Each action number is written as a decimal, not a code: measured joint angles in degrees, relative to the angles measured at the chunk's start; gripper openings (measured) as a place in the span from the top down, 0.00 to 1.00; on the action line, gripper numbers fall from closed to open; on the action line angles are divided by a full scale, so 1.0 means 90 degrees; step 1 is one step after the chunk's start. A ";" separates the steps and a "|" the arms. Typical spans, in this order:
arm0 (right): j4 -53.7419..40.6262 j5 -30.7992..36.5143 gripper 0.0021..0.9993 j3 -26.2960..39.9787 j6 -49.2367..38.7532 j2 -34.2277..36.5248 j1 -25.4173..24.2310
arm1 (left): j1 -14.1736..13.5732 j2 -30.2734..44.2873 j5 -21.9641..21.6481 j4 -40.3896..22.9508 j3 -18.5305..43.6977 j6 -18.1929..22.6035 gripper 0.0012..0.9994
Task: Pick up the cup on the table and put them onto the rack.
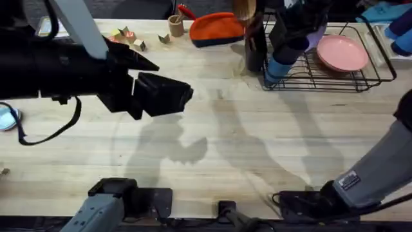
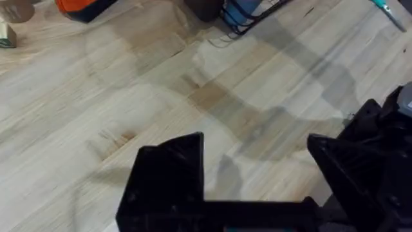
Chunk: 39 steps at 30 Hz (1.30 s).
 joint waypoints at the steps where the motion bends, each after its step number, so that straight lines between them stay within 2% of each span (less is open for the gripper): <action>1: 0.0002 0.0000 0.97 0.0000 0.0000 0.0019 0.0000 | 0.0000 0.0000 -0.0002 0.0000 0.0000 0.0000 0.01; 10: 0.0019 0.0000 0.95 0.0000 0.0031 0.0061 0.0000 | 0.0000 0.0000 0.0000 0.0000 0.0000 0.0000 0.01; 15: 0.0027 0.0000 0.82 0.0000 0.0043 0.0061 0.0000 | 0.0000 0.0000 0.0000 0.0000 0.0000 0.0000 0.01; 19: 0.0029 0.0000 0.76 0.0000 0.0046 0.0061 0.0000 | 0.0000 0.0000 0.0000 0.0000 0.0000 0.0000 0.01; 23: 0.0032 0.0000 0.58 0.0000 0.0045 0.0061 0.0000 | 0.0001 0.0000 0.0000 0.0000 0.0000 0.0000 0.01; 26: 0.0032 0.0000 0.50 0.0000 0.0046 0.0061 0.0000 | 0.0000 0.0000 0.0000 0.0000 0.0000 0.0000 0.01; 39: 0.0032 0.0000 0.48 0.0000 0.0046 0.0061 0.0000 | 0.0000 0.0000 0.0000 0.0000 0.0000 0.0000 0.01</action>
